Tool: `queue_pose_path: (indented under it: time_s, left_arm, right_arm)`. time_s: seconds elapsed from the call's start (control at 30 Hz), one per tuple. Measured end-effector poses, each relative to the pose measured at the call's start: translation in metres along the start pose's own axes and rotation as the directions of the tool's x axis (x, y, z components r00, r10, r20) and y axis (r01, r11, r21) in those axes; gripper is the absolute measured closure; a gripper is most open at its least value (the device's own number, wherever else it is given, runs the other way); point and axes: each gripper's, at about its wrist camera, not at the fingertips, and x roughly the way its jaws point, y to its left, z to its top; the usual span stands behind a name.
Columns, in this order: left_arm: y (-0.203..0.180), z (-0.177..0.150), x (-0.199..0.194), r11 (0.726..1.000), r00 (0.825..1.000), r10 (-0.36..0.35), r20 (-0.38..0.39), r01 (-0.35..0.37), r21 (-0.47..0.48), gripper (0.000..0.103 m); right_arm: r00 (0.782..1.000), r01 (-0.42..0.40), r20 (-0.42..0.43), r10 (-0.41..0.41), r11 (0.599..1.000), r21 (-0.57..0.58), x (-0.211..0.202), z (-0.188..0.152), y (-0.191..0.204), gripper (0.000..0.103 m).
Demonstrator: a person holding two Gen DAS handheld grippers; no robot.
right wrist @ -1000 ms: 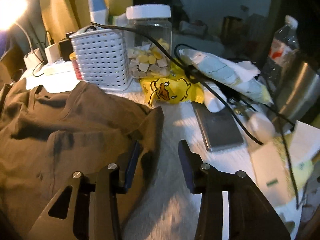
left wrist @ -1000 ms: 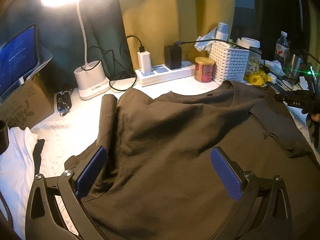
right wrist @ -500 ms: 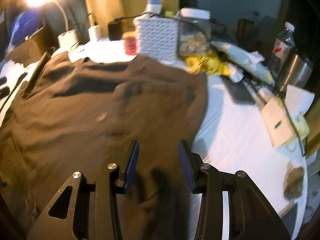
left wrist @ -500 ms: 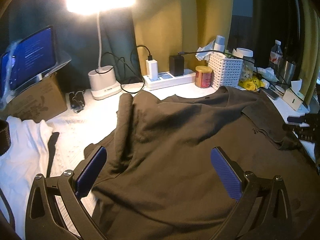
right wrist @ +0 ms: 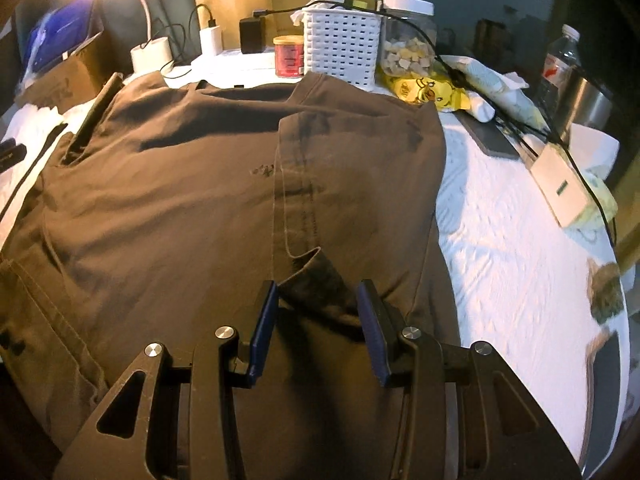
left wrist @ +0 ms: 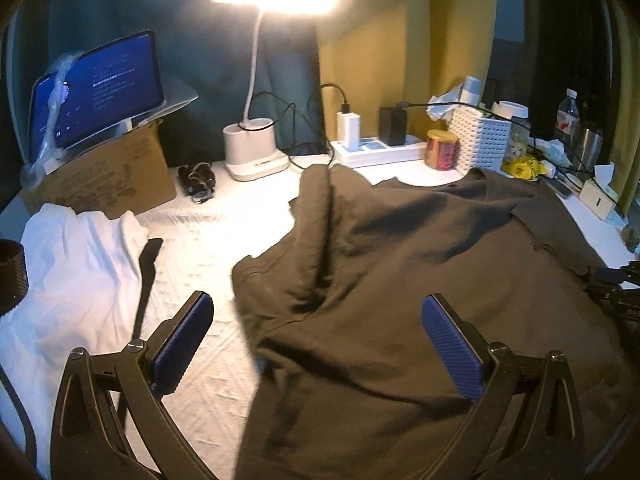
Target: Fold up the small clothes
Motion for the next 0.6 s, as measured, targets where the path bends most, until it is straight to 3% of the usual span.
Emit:
queue_pose_path:
  time_s: [0.3, 0.37, 0.47, 0.6]
  left_arm:
    - [0.042, 0.015, 0.035, 1.0, 0.999, -0.019, -0.048, 0.02, 0.023, 0.001]
    - [0.053, 0.018, 0.048, 0.999, 0.997, -0.035, -0.074, 0.036, 0.005, 0.005]
    - [0.062, 0.017, 0.068, 0.998, 0.99, -0.064, -0.128, 0.063, -0.011, 0.019]
    - [0.067, 0.009, 0.097, 0.992, 0.965, -0.124, -0.23, 0.121, -0.028, 0.028]
  right_arm:
    - [0.998, 0.013, 0.053, -0.018, 0.995, 0.1, -0.019, 0.005, 0.008, 0.06]
    - [0.998, 0.016, 0.057, -0.023, 0.994, 0.112, -0.021, 0.006, 0.009, 0.06]
    - [0.998, 0.02, 0.058, -0.027, 0.992, 0.127, -0.022, 0.006, 0.011, 0.06]
    - [0.998, 0.023, 0.052, -0.031, 0.99, 0.141, -0.023, 0.005, 0.013, 0.06]
